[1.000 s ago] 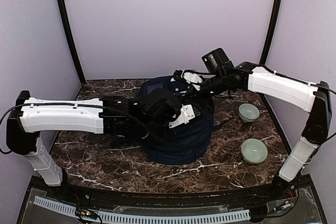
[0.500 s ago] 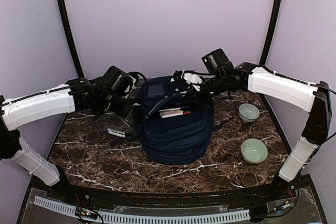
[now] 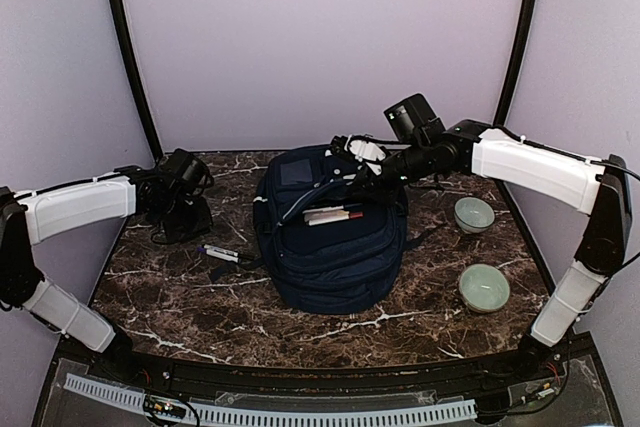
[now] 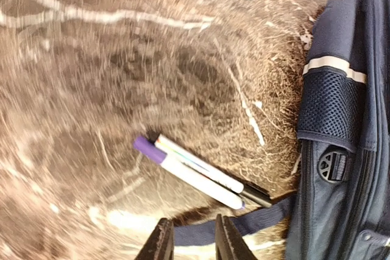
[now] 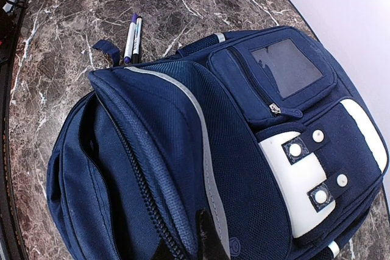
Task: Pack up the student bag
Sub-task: Move the pen to the center of the board.
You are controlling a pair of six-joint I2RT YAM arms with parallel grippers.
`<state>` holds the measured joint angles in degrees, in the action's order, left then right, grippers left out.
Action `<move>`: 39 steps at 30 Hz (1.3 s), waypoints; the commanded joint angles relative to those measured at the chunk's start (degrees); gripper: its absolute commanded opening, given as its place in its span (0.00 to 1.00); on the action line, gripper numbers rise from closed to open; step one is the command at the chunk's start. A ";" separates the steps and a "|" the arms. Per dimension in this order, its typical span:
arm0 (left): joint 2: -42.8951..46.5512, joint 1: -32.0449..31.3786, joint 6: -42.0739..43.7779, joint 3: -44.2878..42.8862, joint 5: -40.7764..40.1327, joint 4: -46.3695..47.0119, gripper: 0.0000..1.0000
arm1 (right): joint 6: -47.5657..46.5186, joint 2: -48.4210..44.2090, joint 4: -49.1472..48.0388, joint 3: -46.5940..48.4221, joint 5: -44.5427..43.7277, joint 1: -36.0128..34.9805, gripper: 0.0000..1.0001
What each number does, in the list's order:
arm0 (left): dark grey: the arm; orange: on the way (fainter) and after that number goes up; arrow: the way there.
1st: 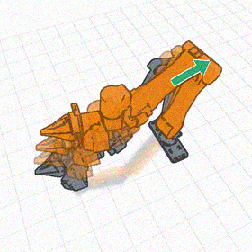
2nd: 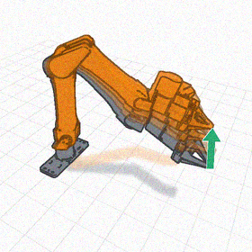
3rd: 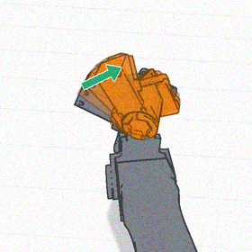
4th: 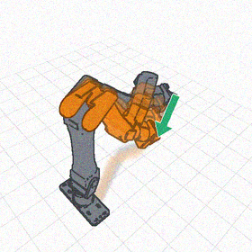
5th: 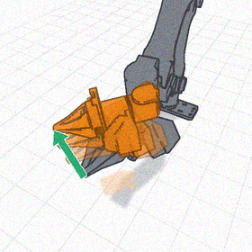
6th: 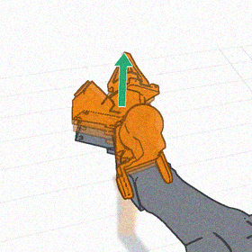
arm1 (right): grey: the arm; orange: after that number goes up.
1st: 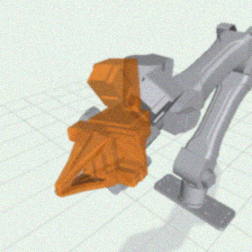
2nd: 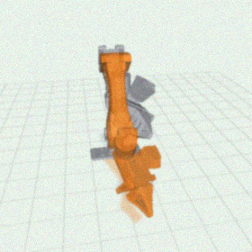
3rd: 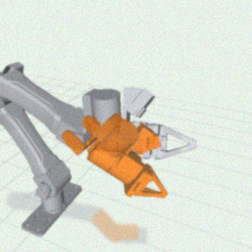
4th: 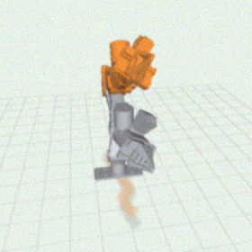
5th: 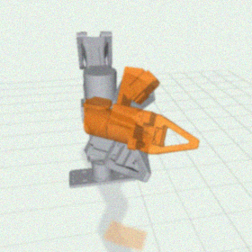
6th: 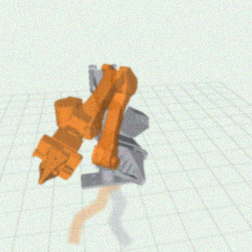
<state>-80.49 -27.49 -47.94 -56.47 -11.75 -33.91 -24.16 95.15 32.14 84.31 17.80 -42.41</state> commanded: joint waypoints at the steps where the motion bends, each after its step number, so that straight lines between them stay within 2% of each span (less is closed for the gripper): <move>1: -0.61 0.27 -15.23 0.13 1.96 0.58 0.24 | -0.18 -1.93 -4.18 -0.10 1.45 -0.04 0.00; 4: -4.57 0.27 -21.33 -1.97 2.24 -3.22 0.21 | -0.34 -1.86 -4.19 -0.20 1.32 -0.04 0.00; 7: -9.36 0.30 -23.82 -4.77 4.55 -6.28 0.15 | -0.39 -1.98 -4.11 -0.28 1.36 -0.04 0.00; 12: -14.53 0.30 -25.98 -6.26 8.07 -6.27 0.18 | -0.53 -1.98 -4.15 -0.37 1.31 -0.04 0.00; 15: -15.35 0.30 -26.78 -5.15 9.34 -3.18 0.21 | -0.67 -2.01 -4.15 -0.46 1.04 -0.04 0.00; 22: -17.25 0.31 -27.10 -5.21 10.26 -1.04 0.22 | -0.88 -1.75 -4.21 -0.64 1.00 -0.04 0.00; 39: -18.40 1.17 -27.07 -4.62 9.90 -2.72 0.21 | -1.02 -1.38 -4.11 -0.73 0.92 -0.04 0.00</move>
<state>-99.11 -26.81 -74.83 -61.47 -1.72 -34.28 -25.04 95.13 31.70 83.55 17.76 -42.41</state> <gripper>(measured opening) 0.212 0.038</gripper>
